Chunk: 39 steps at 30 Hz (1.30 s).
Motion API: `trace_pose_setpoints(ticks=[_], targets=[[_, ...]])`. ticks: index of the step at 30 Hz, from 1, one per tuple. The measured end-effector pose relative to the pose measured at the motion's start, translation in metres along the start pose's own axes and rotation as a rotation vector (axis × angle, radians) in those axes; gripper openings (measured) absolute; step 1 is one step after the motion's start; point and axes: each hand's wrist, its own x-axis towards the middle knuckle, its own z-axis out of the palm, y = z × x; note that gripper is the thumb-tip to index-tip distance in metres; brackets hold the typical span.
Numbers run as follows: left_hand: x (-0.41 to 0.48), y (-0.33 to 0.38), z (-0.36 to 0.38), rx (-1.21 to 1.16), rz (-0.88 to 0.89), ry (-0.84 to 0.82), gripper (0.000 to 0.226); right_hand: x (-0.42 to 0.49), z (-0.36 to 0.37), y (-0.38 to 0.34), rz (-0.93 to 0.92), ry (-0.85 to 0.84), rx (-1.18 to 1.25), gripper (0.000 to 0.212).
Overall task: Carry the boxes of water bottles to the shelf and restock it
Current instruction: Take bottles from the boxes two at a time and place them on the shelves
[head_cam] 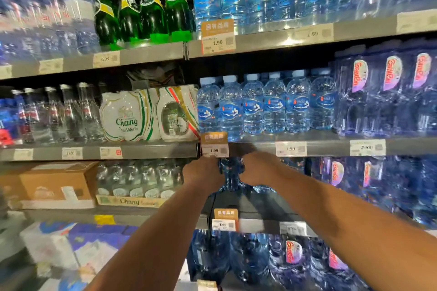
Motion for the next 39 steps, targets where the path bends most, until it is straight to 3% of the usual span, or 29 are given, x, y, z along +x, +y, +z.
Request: trace_pose_setpoints(ticks=[6, 11, 16, 20, 26, 33, 39], targets=[[-0.041, -0.019, 0.017, -0.003, 0.044, -0.052, 0.035, -0.032, 0.021, -0.025, 0.04, -0.132, -0.025, 0.026], [-0.083, -0.053, 0.038, 0.006, 0.083, -0.11, 0.033, -0.058, 0.058, -0.062, 0.077, -0.192, -0.007, 0.042], [-0.122, -0.079, 0.077, -0.011, 0.091, -0.236, 0.035, -0.096, 0.098, -0.095, 0.129, -0.206, 0.036, 0.035], [-0.145, -0.087, 0.121, -0.049, 0.119, -0.299, 0.032, -0.12, 0.139, -0.109, 0.16, -0.304, 0.072, 0.044], [-0.167, -0.081, 0.198, -0.053, 0.109, -0.442, 0.032, -0.137, 0.211, -0.11, 0.196, -0.437, 0.103, 0.032], [-0.189, -0.071, 0.3, -0.054, 0.084, -0.65, 0.045, -0.133, 0.308, -0.097, 0.149, -0.621, 0.117, 0.035], [-0.207, -0.062, 0.386, -0.047, 0.057, -0.828, 0.035, -0.138, 0.407, -0.083, 0.154, -0.792, 0.169, 0.023]])
